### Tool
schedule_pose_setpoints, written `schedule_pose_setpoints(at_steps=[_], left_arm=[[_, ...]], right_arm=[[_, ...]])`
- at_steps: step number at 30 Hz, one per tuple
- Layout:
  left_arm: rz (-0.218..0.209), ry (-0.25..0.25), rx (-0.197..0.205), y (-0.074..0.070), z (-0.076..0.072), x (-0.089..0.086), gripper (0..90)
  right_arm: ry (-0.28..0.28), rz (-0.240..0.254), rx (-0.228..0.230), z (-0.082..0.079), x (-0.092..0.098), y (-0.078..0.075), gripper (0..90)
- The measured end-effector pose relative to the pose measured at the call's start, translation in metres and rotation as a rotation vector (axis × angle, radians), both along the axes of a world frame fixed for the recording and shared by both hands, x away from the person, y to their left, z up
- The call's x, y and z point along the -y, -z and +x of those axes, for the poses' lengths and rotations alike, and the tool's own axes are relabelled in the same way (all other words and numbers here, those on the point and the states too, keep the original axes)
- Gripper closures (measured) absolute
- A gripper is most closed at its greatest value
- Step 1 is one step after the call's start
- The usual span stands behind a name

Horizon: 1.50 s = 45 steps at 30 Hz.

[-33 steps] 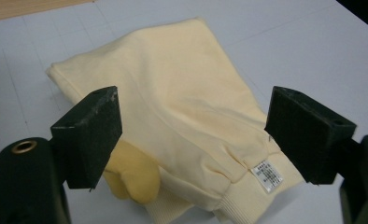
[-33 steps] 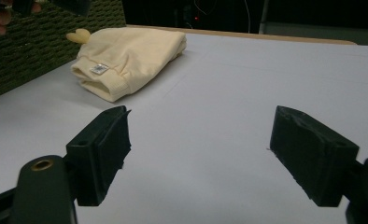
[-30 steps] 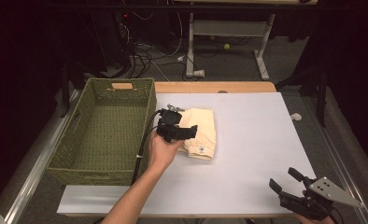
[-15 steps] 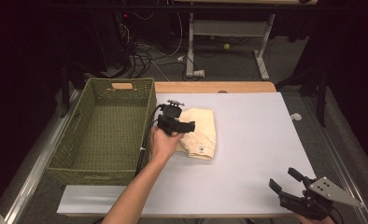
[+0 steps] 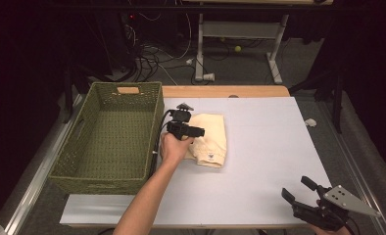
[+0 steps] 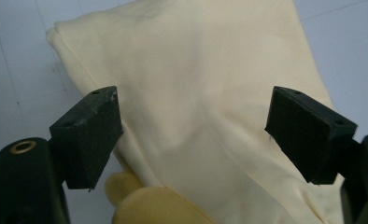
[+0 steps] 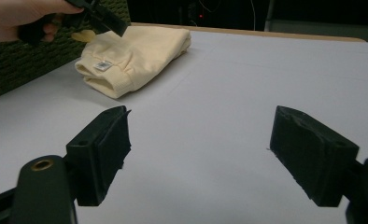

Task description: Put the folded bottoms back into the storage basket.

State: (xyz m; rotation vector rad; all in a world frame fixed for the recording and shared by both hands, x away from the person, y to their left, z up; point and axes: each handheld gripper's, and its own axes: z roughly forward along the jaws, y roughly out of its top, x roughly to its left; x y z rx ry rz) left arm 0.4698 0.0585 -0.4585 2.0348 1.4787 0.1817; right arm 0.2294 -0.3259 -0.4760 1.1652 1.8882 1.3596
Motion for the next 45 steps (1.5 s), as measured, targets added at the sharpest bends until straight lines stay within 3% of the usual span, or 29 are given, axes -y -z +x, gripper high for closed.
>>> schedule_pose_setpoints(at_steps=[3, 8, 13, 18, 27, 32, 40, 45], left_arm=[[0.033, -0.006, -0.007, 0.004, 0.002, -0.001, 16.9], [0.055, -0.006, -0.088, 0.018, 0.009, -0.004, 15.6], [0.008, -0.002, -0.116, 0.026, 0.013, -0.005, 13.8], [-0.087, -0.002, -0.159, 0.037, 0.016, -0.007, 12.5], [-0.080, 0.050, -0.134, 0.038, 0.012, -0.001, 13.2], [-0.097, 0.068, -0.133, 0.037, 0.009, 0.001, 26.7], [-0.181, 0.063, -0.156, 0.039, 0.006, -0.002, 44.3], [-0.179, 0.059, -0.167, 0.036, 0.006, -0.001, 50.2]], right_arm=[[-0.011, 0.000, 0.002, 0.000, -0.001, 0.000, 20.8], [-0.013, -0.001, -0.003, 0.000, -0.001, 0.000, 20.8], [-0.015, -0.004, -0.005, 0.001, -0.001, 0.000, 20.8], [-0.015, -0.002, -0.005, 0.000, -0.001, 0.000, 20.8], [-0.034, -0.007, -0.011, 0.001, -0.003, 0.001, 20.8], [-0.033, -0.013, -0.008, 0.001, -0.003, 0.001, 20.8], [-0.034, -0.014, -0.013, 0.001, -0.004, 0.001, 20.8], [-0.037, -0.020, -0.013, 0.002, -0.004, 0.001, 20.8]])
